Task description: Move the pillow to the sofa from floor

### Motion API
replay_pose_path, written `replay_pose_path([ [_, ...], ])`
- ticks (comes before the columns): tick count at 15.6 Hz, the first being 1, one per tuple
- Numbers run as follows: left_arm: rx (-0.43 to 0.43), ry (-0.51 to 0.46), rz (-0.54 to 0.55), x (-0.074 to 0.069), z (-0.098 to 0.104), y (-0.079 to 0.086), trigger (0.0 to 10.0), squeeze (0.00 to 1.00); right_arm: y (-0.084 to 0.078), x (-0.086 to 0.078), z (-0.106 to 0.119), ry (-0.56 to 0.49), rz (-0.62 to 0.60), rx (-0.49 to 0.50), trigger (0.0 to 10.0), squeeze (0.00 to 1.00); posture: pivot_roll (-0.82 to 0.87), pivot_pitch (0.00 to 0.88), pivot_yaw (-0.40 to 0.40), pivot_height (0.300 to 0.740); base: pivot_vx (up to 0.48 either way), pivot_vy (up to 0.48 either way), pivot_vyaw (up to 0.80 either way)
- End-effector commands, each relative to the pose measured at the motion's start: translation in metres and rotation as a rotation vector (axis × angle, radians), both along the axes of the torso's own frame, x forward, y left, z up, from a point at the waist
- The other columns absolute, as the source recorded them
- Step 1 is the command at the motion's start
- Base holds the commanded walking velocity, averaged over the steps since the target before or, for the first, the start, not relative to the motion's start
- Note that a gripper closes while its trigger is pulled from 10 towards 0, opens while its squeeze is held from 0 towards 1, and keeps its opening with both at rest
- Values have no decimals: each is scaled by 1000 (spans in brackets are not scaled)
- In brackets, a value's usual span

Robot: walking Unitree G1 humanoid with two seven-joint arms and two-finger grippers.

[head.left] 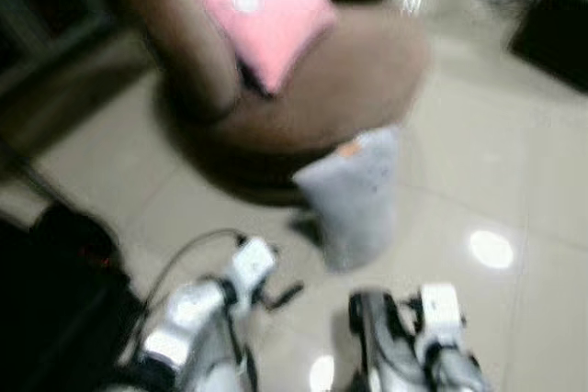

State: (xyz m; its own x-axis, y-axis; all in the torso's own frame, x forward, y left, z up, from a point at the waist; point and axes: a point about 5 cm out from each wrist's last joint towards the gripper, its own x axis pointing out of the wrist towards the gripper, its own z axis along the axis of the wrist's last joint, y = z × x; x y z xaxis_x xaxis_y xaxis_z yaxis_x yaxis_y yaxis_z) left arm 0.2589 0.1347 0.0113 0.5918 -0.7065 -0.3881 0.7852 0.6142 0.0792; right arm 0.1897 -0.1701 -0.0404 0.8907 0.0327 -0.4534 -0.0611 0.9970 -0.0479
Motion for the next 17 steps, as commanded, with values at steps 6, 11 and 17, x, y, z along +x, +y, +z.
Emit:
replay_pose_path([
  [6, -117, -56, 445, 34, 19, 43, 10000, 0, 80, 19, -12, 94, 202, 1, 10000, 0, -66, 147, -34, 533, 0, 0, 0],
  [11, -183, -67, 578, 17, 8, 48, 10000, 0, 112, 42, 1, 80, 333, -31, 10000, 0, 72, 148, -107, 533, 0, 0, 0],
  [17, -143, -57, 579, 22, 8, 51, 10000, 0, 111, 42, 2, 41, 367, -55, 10000, 0, 49, 142, -99, 533, 42, 0, 0],
])
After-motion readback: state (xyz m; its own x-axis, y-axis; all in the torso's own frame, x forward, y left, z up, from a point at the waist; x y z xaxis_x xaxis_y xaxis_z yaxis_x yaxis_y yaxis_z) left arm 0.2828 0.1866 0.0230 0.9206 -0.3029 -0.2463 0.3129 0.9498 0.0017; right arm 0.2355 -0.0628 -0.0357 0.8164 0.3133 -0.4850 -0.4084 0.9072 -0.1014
